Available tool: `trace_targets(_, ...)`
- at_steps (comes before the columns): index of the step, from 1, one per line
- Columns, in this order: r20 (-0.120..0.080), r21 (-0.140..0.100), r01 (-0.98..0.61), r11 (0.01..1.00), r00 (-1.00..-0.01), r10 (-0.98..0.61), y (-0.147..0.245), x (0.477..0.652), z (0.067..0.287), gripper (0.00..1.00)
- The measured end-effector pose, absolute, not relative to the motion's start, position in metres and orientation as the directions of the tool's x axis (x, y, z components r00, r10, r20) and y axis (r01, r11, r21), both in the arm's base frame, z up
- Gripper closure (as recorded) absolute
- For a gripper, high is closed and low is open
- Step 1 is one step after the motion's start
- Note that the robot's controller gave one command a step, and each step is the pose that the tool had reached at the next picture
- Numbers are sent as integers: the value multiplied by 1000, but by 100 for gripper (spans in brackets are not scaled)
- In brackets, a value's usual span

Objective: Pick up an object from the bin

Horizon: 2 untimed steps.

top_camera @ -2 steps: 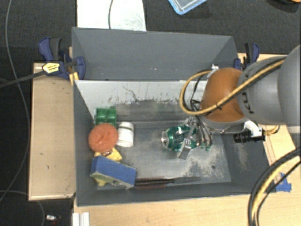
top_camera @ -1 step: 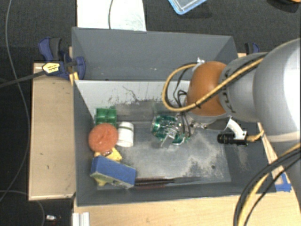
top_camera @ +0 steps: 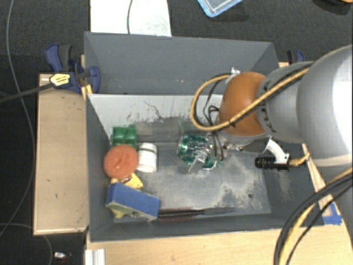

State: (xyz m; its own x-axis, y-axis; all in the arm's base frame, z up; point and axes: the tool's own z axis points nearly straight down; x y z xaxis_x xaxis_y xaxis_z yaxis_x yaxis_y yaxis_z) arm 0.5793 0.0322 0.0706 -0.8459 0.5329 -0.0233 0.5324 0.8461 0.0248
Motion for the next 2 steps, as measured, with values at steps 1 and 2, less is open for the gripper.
trace_targets(1, -19, 21, 522, 853, -853, 522, 21, 570, 138, 100)
trace_targets(2, -18, 20, 506, 862, -862, 507, 25, 563, 214, 100)
